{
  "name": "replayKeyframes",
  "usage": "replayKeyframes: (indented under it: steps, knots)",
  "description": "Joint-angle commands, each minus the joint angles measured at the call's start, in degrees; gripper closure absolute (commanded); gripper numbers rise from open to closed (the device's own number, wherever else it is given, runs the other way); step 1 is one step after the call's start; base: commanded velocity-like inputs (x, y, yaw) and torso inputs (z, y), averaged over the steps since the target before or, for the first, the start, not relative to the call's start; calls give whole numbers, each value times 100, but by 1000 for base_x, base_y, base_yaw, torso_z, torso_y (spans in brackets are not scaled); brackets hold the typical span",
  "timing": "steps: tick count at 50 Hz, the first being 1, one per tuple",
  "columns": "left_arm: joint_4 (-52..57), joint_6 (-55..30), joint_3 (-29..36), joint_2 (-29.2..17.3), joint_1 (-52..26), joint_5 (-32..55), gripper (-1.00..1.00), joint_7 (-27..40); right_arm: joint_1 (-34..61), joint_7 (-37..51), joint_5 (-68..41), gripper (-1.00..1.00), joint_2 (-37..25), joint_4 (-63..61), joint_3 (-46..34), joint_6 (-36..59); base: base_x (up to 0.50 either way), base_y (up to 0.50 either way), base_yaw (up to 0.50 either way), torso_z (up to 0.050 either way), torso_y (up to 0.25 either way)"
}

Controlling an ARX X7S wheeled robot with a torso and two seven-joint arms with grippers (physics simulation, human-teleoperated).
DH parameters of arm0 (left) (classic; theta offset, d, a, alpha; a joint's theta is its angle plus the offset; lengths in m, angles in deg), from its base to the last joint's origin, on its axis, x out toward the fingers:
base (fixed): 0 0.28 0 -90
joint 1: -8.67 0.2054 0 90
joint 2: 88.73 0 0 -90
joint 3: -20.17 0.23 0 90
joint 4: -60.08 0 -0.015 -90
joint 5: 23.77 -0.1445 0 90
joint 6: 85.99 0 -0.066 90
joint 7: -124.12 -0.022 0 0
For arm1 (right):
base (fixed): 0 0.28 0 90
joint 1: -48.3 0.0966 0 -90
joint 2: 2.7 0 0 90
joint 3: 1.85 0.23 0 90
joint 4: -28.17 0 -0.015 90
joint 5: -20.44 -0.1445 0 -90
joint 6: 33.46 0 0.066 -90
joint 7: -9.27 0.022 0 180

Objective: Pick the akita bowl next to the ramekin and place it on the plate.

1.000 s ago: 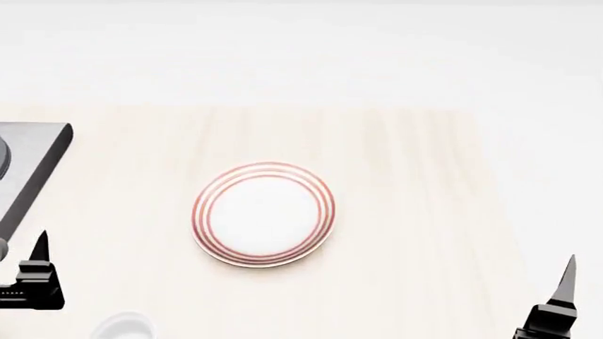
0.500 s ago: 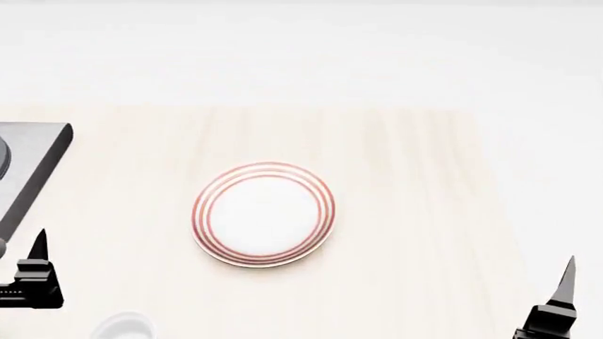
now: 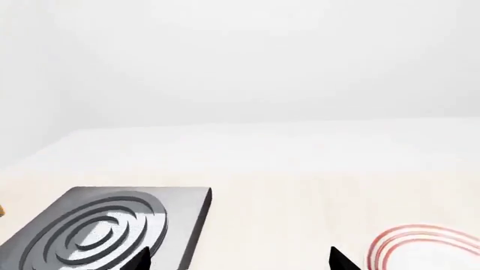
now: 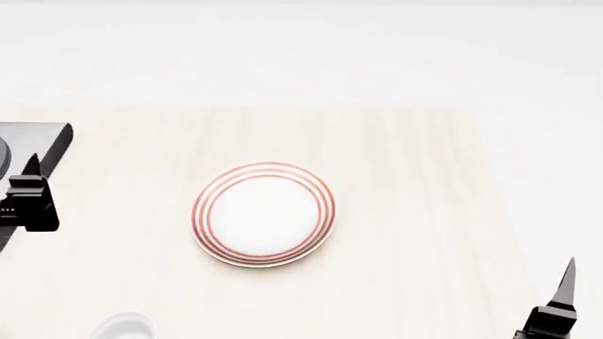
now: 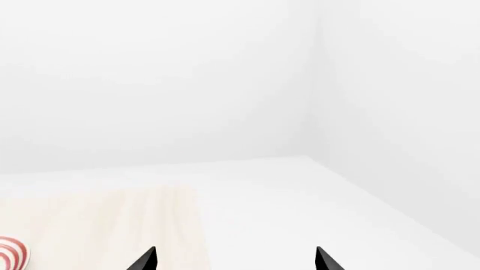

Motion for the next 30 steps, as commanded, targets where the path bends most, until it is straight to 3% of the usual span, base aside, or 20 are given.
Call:
replayKeyframes:
  steps: [1,13,30]
  knots:
    - [-211,-1363,160,256,-1551,93,-100,446,-9,7,-7,-100,-4,18,-10,-30,0,0,0,0,0]
    - [-1092,-1969,-219,652,-2648,-72,-100,1089,-21,28,-35,-100,-14,-8,-7,-11,0,0,0,0,0]
    - [-2084,-2659,-880,1004,-3289,-214,-100,1743,-25,37,-60,-100,-26,7,-21,-32,0,0,0,0,0]
